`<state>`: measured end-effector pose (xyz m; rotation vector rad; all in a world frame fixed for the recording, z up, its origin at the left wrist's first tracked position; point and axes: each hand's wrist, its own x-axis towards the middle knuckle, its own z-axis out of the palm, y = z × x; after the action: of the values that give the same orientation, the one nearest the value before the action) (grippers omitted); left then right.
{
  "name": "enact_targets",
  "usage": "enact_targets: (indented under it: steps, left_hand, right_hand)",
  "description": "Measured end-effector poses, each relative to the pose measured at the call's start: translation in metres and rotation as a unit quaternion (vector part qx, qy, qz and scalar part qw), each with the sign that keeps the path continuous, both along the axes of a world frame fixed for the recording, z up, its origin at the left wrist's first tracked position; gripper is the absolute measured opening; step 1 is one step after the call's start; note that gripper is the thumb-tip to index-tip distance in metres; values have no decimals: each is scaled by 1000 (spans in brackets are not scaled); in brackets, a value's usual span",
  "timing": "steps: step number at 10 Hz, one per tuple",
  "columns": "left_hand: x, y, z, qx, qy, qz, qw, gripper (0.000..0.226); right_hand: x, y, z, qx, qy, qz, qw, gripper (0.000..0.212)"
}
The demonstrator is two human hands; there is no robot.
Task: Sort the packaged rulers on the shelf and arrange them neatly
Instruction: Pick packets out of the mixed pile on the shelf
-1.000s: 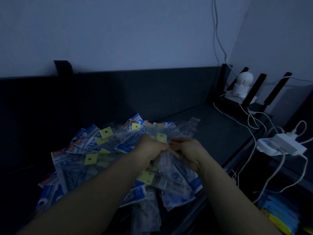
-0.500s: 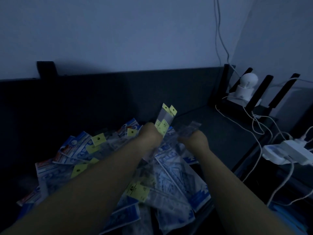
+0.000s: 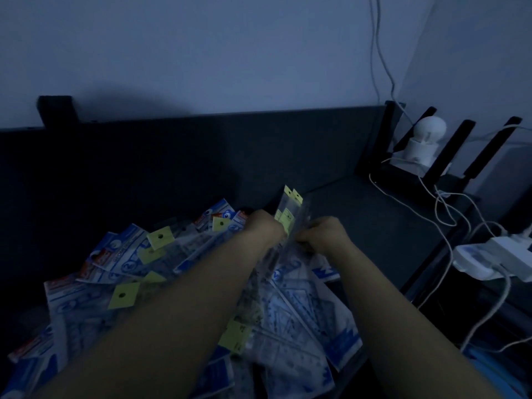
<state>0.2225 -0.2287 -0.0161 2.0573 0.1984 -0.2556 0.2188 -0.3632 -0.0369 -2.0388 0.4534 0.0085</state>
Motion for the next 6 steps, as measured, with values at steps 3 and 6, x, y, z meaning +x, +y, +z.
enact_targets:
  steps: [3,6]
  left_hand:
    - [-10,14,-3,-221,65,-14,973,20]
    - [-60,50,20,-200,-42,24,979,28]
  right_hand:
    - [-22,11,9,144,-22,55,988,28]
    - [-55,45,42,135,-56,134,980,34]
